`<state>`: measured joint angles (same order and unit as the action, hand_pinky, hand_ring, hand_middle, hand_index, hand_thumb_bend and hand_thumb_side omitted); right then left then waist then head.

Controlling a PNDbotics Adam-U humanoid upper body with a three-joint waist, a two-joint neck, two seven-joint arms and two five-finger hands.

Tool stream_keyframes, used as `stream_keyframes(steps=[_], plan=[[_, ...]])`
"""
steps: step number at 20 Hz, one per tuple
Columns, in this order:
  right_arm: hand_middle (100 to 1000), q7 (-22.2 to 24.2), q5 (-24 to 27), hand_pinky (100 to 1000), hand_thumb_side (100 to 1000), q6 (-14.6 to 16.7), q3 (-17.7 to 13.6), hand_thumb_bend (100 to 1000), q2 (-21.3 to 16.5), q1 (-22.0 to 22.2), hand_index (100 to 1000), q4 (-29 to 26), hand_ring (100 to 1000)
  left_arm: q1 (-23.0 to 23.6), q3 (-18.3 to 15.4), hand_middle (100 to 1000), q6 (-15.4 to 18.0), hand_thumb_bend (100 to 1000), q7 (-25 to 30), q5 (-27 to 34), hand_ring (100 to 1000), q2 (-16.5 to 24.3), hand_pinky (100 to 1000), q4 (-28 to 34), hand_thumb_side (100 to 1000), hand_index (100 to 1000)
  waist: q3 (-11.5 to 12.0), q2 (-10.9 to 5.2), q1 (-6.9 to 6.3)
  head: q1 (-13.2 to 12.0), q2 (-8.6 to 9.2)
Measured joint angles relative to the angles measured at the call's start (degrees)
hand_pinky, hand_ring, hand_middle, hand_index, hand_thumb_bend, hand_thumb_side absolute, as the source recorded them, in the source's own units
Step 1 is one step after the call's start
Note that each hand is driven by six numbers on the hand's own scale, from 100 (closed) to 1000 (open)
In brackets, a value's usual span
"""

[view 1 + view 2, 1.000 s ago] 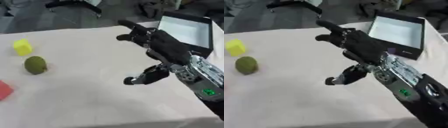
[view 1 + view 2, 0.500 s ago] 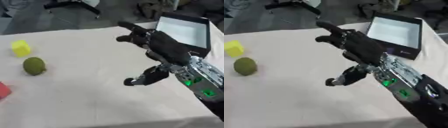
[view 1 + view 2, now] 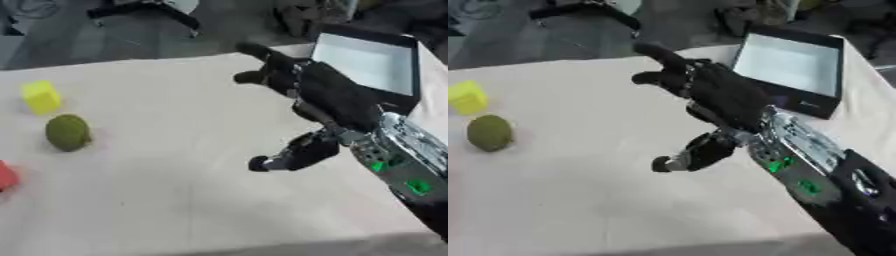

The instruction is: Pick up the objects with one hand, pass them to the other hand, and then place them into the box on the other side of the table.

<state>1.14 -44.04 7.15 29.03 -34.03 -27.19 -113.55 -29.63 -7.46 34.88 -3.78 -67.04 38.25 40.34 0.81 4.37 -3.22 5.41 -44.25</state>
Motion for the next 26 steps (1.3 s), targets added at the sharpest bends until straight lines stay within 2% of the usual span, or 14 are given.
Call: stream_keyframes(steps=[1,4,9,12,16,17,18,20,23,26], plan=[[1000,0.0,0.0,580,336,0.0,0.0,769,0.0,0.0,868,0.0,700,0.0,0.1,485,0.0,100,-0.3,0.3,461,0.0,539,0.0,258,705,0.0,0.00,0.04,0.0,0.00],[1000,0.1,0.0,581,336,-0.1,0.0,767,0.0,0.0,868,0.0,700,0.1,0.1,439,0.2,100,-1.1,2.0,422,-0.1,510,0.3,247,659,0.0,0.00,0.13,-0.1,0.00],[1000,0.1,0.0,585,340,-0.1,0.0,761,0.0,0.0,868,0.0,700,0.4,0.1,408,2.5,100,-0.7,9.0,395,-0.2,494,4.5,244,640,0.3,0.00,0.14,-0.1,0.00],[1000,0.2,0.0,587,344,0.0,0.0,758,0.0,0.0,868,0.0,701,0.4,0.8,395,5.3,100,2.0,16.0,384,0.0,493,9.4,244,635,0.4,0.00,0.14,-0.2,0.00],[1000,0.4,0.0,594,358,0.2,0.1,750,0.0,0.0,869,0.0,703,-0.1,4.2,388,9.4,100,9.5,27.7,377,0.1,489,17.1,245,630,0.4,0.00,0.22,-0.3,0.00],[1000,0.4,0.0,596,360,0.3,0.1,748,0.0,-0.1,869,0.0,704,-0.6,5.4,388,10.0,100,12.0,30.7,377,0.0,491,19.0,421,631,0.4,0.00,0.29,-0.4,0.00],[1000,0.5,0.0,597,361,0.4,0.2,747,0.0,-0.1,869,0.0,704,-1.2,6.7,386,10.6,100,14.6,33.6,376,-0.2,490,20.8,245,629,0.4,0.00,0.36,-0.5,0.00],[1000,0.7,0.0,601,365,0.8,0.4,741,0.0,-0.6,869,0.0,705,-2.8,9.7,388,11.6,100,20.5,39.5,377,-1.1,492,24.1,244,630,0.2,0.00,0.48,-0.8,0.00],[1000,0.9,0.0,607,369,1.4,0.4,734,0.1,-1.4,869,0.0,706,-5.1,14.7,397,7.8,100,25.3,47.1,385,-2.9,499,27.7,244,636,-0.4,0.04,0.51,-1.3,0.00],[1000,1.0,0.0,610,372,2.0,0.4,730,0.5,-2.1,869,0.0,707,-7.7,18.5,401,4.4,100,28.7,51.5,388,-5.1,503,29.5,244,639,-0.9,0.24,0.59,-1.8,0.00]])
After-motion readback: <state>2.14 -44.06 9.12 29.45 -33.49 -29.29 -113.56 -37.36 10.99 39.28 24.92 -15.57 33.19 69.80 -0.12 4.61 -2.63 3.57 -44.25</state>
